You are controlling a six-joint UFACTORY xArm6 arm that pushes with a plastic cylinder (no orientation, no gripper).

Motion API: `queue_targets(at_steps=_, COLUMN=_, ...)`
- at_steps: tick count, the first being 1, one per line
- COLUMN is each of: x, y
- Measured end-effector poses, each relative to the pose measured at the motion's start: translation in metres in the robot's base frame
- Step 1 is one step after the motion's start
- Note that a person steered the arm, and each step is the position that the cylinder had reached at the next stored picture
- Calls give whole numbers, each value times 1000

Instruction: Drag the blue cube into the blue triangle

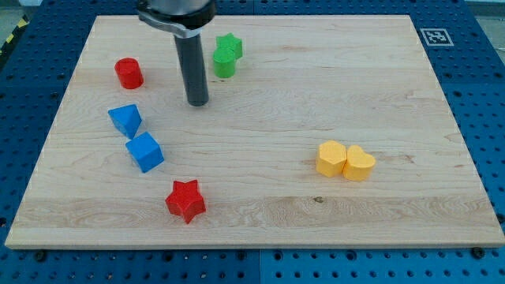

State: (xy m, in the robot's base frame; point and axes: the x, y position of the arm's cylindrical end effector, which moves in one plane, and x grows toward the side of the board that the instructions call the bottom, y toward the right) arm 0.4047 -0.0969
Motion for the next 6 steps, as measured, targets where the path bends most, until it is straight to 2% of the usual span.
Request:
queue_targets(at_steps=2, x=72, y=45)
queue_targets(at_steps=3, x=44, y=-9)
queue_targets(at_steps=4, x=51, y=9)
queue_targets(at_steps=5, x=100, y=39)
queue_targets(at_steps=6, x=130, y=12)
